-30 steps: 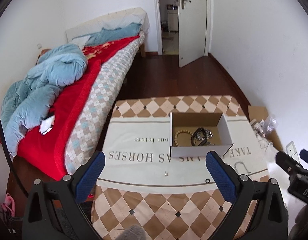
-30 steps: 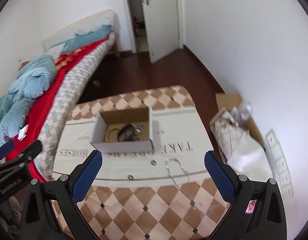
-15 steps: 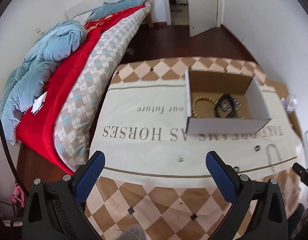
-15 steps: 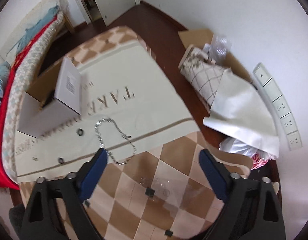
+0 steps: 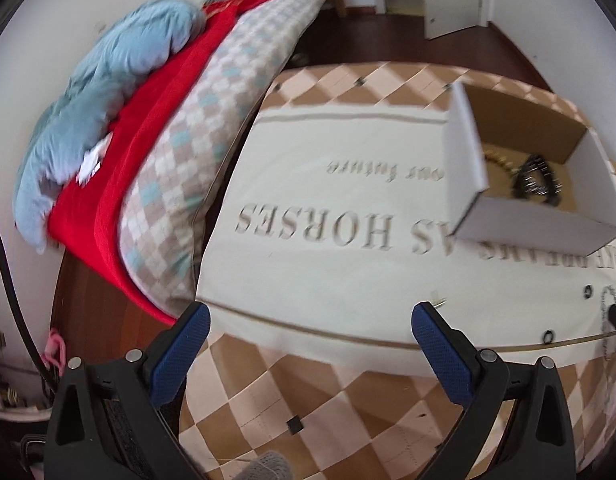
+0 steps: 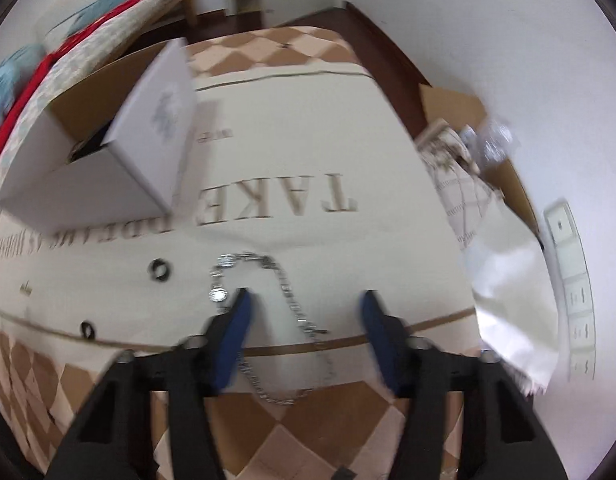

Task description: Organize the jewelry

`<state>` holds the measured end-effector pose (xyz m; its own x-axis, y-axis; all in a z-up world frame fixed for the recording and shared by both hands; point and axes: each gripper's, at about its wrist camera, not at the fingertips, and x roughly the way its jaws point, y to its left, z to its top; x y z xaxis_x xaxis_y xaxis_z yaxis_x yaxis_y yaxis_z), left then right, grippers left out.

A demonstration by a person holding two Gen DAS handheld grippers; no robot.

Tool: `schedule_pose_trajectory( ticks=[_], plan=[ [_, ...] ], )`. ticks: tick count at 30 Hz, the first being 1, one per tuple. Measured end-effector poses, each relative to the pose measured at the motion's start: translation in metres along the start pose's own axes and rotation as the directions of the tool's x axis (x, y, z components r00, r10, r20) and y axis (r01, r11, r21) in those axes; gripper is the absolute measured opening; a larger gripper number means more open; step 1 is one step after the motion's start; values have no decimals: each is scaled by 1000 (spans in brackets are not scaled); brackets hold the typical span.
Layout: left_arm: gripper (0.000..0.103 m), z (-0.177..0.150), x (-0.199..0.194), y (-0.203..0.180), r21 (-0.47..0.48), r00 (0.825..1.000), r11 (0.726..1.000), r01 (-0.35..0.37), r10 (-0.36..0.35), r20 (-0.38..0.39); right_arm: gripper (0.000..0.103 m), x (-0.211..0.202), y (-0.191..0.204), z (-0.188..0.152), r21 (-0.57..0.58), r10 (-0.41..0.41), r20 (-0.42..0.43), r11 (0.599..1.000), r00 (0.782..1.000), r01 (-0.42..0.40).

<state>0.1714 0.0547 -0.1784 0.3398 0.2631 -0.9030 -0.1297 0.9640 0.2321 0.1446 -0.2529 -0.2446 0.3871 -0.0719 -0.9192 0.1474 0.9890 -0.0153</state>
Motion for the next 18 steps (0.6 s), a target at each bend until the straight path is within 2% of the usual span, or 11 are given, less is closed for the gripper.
schedule_pose_trajectory(
  ticks=[1, 2, 5, 9, 14, 18],
  plan=[
    [103, -2, 3, 2, -1, 1000, 1000, -3, 3, -8, 13, -1, 3, -2, -14, -3, 6, 1000, 1000, 4],
    [103, -5, 6, 4, 7, 1000, 1000, -10, 10, -15, 2, -2, 4, -3, -18, -8, 8, 1000, 1000, 9],
    [103, -11, 10, 6, 21, 1000, 1000, -15, 15, -19, 2, -3, -9, -6, 50, 51, 12, 997, 999, -51],
    [103, -13, 16, 8, 21, 999, 1000, -8, 9, -31, 1, -11, -35, -8, 203, 187, 17, 961, 982, -187],
    [103, -10, 17, 3, 20, 998, 999, 43, -42, -37, 1, -37, -48, -4, 267, 248, 82, 928, 965, -261],
    [102, -6, 20, -1, 8, 993, 994, 112, -112, -48, 1, -56, -42, 1, 245, 260, 118, 928, 958, -281]
  ],
)
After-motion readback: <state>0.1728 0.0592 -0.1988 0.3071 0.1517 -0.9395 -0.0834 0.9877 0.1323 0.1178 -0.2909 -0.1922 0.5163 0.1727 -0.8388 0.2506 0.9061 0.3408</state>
